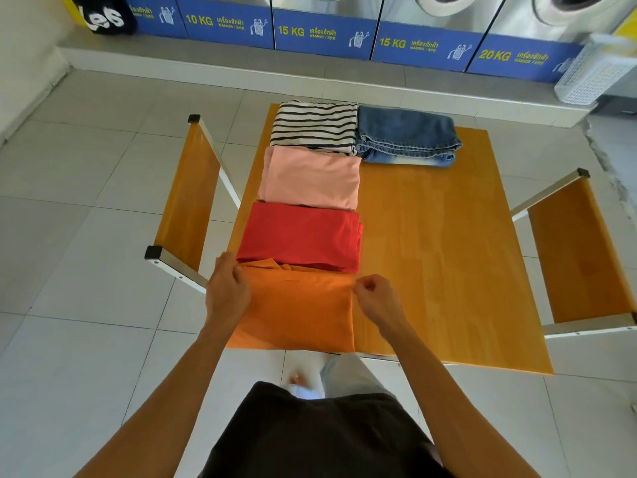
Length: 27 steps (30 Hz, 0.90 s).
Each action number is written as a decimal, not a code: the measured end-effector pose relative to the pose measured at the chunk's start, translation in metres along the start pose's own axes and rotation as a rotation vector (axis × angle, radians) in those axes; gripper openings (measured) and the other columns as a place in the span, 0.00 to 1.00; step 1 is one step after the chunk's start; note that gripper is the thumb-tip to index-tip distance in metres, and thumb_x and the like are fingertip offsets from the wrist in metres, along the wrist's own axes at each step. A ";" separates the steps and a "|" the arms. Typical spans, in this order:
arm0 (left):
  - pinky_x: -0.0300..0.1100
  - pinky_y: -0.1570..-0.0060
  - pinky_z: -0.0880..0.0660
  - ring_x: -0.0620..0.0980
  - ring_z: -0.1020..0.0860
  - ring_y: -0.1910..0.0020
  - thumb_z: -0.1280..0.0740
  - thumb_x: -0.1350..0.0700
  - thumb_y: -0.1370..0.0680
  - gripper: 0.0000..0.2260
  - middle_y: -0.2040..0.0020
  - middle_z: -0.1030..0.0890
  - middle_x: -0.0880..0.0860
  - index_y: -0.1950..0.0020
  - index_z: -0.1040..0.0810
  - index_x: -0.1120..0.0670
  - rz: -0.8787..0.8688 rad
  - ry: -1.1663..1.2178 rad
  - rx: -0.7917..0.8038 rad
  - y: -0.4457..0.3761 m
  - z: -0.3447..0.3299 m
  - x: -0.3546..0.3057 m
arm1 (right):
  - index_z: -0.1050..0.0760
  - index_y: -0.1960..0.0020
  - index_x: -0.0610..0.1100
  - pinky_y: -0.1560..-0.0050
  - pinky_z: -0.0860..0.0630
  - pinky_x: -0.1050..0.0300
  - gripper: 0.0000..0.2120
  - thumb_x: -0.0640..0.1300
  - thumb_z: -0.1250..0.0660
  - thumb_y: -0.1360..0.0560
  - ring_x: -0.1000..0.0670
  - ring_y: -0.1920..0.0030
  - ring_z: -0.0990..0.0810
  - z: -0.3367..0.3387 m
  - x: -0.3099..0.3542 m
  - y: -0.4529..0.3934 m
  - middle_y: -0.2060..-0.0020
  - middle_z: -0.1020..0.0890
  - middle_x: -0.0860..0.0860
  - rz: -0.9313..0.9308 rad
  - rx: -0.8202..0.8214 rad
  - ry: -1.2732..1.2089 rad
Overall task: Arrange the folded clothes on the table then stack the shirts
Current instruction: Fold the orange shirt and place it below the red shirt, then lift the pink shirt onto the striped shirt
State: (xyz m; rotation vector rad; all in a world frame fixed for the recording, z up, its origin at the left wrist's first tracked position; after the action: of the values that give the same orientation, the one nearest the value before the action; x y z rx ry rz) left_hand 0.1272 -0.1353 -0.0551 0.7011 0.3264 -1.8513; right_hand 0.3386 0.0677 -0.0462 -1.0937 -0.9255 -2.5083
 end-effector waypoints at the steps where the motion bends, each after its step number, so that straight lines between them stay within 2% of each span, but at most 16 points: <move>1: 0.58 0.39 0.26 0.60 0.23 0.37 0.45 0.54 0.16 0.14 0.34 0.24 0.56 0.31 0.30 0.54 -0.009 -0.004 -0.008 -0.007 0.003 -0.006 | 0.22 0.47 0.46 0.64 0.25 0.60 0.06 0.46 0.35 0.21 0.54 0.58 0.21 0.005 0.005 -0.002 0.56 0.17 0.52 0.017 -0.020 -0.004; 4: 0.56 0.39 0.26 0.59 0.22 0.40 0.46 0.55 0.15 0.15 0.36 0.22 0.56 0.32 0.28 0.55 -0.023 0.003 -0.025 -0.025 0.010 -0.028 | 0.20 0.44 0.46 0.61 0.25 0.58 0.10 0.48 0.35 0.21 0.52 0.54 0.19 0.018 0.024 -0.009 0.53 0.17 0.53 0.117 -0.091 0.030; 8: 0.55 0.39 0.26 0.57 0.21 0.40 0.47 0.53 0.15 0.16 0.38 0.20 0.55 0.31 0.27 0.54 -0.035 0.033 -0.015 -0.049 0.012 -0.052 | 0.19 0.45 0.45 0.54 0.24 0.58 0.09 0.45 0.35 0.22 0.53 0.51 0.19 0.027 0.055 -0.024 0.51 0.17 0.53 0.218 -0.131 0.044; 13: 0.54 0.33 0.30 0.56 0.23 0.36 0.45 0.55 0.16 0.16 0.35 0.21 0.55 0.32 0.24 0.55 -0.101 0.049 0.032 -0.085 0.010 -0.075 | 0.20 0.45 0.44 0.61 0.29 0.66 0.08 0.44 0.35 0.21 0.54 0.53 0.21 0.033 0.086 -0.057 0.52 0.18 0.54 0.244 -0.150 0.079; 16: 0.50 0.36 0.30 0.56 0.23 0.38 0.44 0.56 0.16 0.15 0.37 0.20 0.56 0.34 0.23 0.57 -0.125 0.036 0.020 -0.109 0.013 -0.089 | 0.21 0.46 0.45 0.64 0.29 0.66 0.08 0.46 0.35 0.22 0.58 0.58 0.22 0.038 0.096 -0.083 0.53 0.19 0.55 0.222 -0.160 0.076; 18: 0.49 0.39 0.27 0.55 0.21 0.42 0.44 0.55 0.16 0.15 0.40 0.18 0.56 0.36 0.22 0.57 -0.140 0.019 0.021 -0.128 0.011 -0.093 | 0.21 0.46 0.46 0.64 0.28 0.64 0.08 0.46 0.35 0.22 0.58 0.58 0.23 0.039 0.101 -0.102 0.54 0.19 0.55 0.197 -0.154 0.085; 21: 0.49 0.44 0.23 0.54 0.20 0.51 0.45 0.55 0.16 0.15 0.49 0.16 0.55 0.38 0.20 0.55 -0.177 -0.006 0.066 -0.159 0.001 -0.101 | 0.21 0.49 0.44 0.61 0.23 0.54 0.11 0.49 0.39 0.21 0.50 0.59 0.20 0.039 0.108 -0.135 0.57 0.18 0.52 0.155 -0.147 0.106; 24: 0.48 0.41 0.25 0.57 0.19 0.47 0.44 0.56 0.16 0.16 0.44 0.17 0.56 0.34 0.22 0.54 -0.181 0.001 0.087 -0.185 -0.012 -0.117 | 0.25 0.56 0.40 0.65 0.28 0.52 0.15 0.50 0.42 0.20 0.49 0.64 0.25 0.034 0.120 -0.169 0.64 0.22 0.49 0.123 -0.123 0.139; 27: 0.53 0.43 0.23 0.58 0.20 0.49 0.45 0.55 0.17 0.16 0.46 0.18 0.59 0.36 0.23 0.57 -0.134 0.016 0.081 -0.210 -0.033 -0.125 | 0.26 0.49 0.39 0.61 0.23 0.48 0.19 0.55 0.45 0.19 0.46 0.58 0.23 0.025 0.124 -0.202 0.58 0.21 0.46 0.051 -0.112 0.148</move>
State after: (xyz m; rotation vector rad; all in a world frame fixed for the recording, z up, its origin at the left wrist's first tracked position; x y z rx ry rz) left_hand -0.0241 0.0576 -0.0268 0.7654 0.3166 -1.9955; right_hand 0.1752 0.2412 -0.0346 -0.9351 -0.7161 -2.5850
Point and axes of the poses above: each hand's wrist, its own y-axis away from the middle knuckle, its own z-axis out of the back of the hand, x = y × z, the point moved 3 cm from there along -y, towards the middle knuckle
